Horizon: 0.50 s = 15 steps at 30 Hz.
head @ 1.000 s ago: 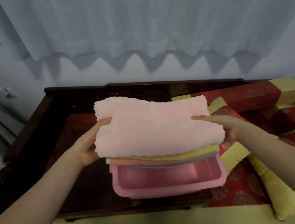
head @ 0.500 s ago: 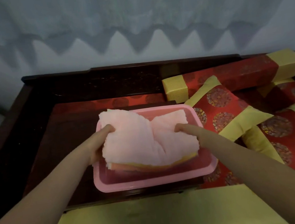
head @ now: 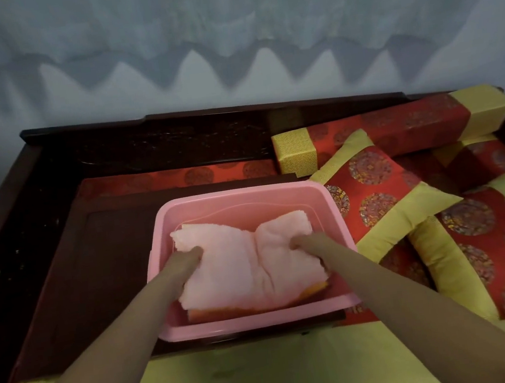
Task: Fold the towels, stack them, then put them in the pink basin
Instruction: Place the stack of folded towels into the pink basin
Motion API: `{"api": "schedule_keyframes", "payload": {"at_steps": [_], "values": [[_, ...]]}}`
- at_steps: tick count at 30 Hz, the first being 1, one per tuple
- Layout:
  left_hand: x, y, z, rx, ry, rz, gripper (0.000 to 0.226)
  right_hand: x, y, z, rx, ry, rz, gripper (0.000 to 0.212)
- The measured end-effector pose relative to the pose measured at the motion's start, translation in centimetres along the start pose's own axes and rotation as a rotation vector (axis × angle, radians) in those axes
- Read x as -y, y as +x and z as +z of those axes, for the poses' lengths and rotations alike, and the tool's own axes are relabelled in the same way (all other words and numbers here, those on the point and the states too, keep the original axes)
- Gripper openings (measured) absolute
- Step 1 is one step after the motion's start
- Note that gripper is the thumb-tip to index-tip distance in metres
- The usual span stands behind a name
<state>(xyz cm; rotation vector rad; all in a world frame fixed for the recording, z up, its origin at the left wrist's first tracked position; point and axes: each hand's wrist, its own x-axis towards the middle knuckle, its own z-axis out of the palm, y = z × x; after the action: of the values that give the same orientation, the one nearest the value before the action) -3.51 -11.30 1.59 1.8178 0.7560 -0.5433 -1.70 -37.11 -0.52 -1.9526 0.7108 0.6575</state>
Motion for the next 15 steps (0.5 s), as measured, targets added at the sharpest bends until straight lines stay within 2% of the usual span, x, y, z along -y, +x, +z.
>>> {"api": "schedule_keyframes", "payload": {"at_steps": [3,5,6,8,10,15], "values": [[1.5,0.7,0.0,-0.162,0.432,0.338,0.073,-0.9,0.3,0.4,-0.187,-0.394,-0.393,0.079],[2.8,0.7,0.1,-0.254,0.82,0.631,0.078,-1.3,-0.2,0.0,-0.264,-0.803,-0.616,0.079],[3.2,0.6,0.3,-0.282,1.035,0.708,0.078,-1.3,-0.5,-0.3,-0.289,-0.986,-0.667,0.074],[3.9,0.8,0.5,-0.289,1.329,0.697,0.074,-1.6,-0.3,-0.5,-0.298,-1.234,-0.679,0.062],[3.9,0.8,0.8,-0.306,1.555,0.656,0.063,-2.2,0.2,-0.3,-0.31,-1.376,-0.633,0.059],[4.3,1.9,1.0,-0.32,1.842,0.551,0.061,-3.2,1.1,0.2,-0.345,-1.521,-0.545,0.057]]}}
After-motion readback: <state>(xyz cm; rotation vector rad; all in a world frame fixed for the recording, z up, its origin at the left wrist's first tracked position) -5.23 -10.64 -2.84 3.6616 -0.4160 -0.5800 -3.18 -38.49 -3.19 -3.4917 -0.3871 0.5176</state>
